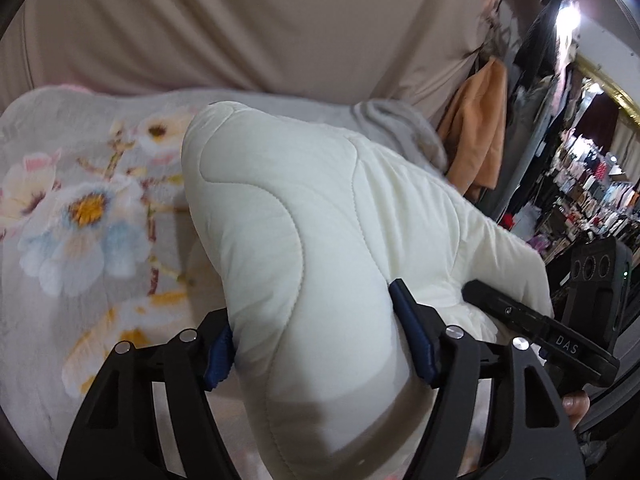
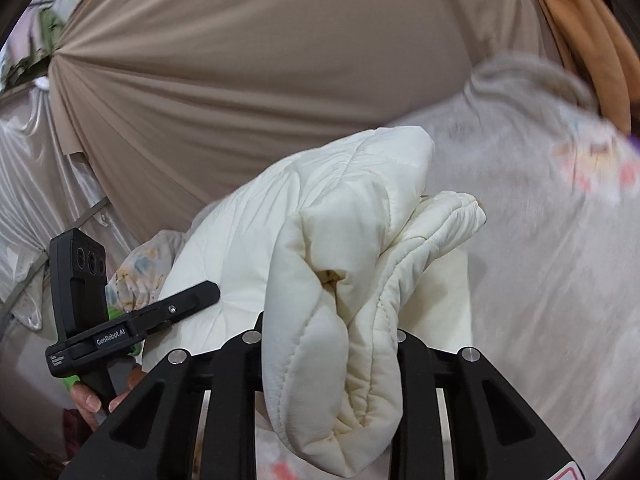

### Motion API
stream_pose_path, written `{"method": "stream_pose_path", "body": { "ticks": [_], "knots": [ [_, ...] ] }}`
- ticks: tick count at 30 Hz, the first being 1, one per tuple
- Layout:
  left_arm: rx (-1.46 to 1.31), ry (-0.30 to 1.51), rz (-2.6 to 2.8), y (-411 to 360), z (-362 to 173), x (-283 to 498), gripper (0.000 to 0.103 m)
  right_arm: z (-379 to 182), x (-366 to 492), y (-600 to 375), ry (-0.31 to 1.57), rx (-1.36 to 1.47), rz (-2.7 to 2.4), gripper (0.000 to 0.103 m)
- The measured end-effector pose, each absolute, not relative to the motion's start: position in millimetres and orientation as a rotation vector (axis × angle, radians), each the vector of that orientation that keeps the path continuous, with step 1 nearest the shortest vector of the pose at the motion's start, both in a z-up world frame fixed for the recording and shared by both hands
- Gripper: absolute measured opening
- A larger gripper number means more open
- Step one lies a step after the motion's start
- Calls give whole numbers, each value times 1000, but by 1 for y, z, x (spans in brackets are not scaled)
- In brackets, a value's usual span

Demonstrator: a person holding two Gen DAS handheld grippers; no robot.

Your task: Fold large clothes

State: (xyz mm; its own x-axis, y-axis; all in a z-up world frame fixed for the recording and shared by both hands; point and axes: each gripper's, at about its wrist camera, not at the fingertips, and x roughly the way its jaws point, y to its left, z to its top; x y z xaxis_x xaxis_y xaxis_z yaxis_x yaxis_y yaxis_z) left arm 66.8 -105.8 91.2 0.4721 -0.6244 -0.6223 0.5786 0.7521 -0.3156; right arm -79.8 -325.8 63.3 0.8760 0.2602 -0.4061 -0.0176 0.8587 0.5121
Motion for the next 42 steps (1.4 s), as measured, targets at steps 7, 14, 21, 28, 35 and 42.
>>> {"method": "stream_pose_path", "body": {
  "ticks": [7,14,21,28,35,42],
  "knots": [
    [-150,934,-727,-64,31,81,79,-1,-86,-338,552,656,166,66],
    [-128,909,-711,-65,32,78,85,7,-69,-362,556,645,83,93],
    [-144,925,-733,-67,30,81,86,-46,-36,-375,706,922,255,88],
    [-111,822,-741,-73,59,74,64,2,-48,-354,601,738,242,33],
    [-89,648,-762,-64,120,71,59,80,-54,-315,427,521,250,28],
    [-105,374,-765,-25,205,73,59,172,-54,-286,202,379,314,28]
  ]
}}
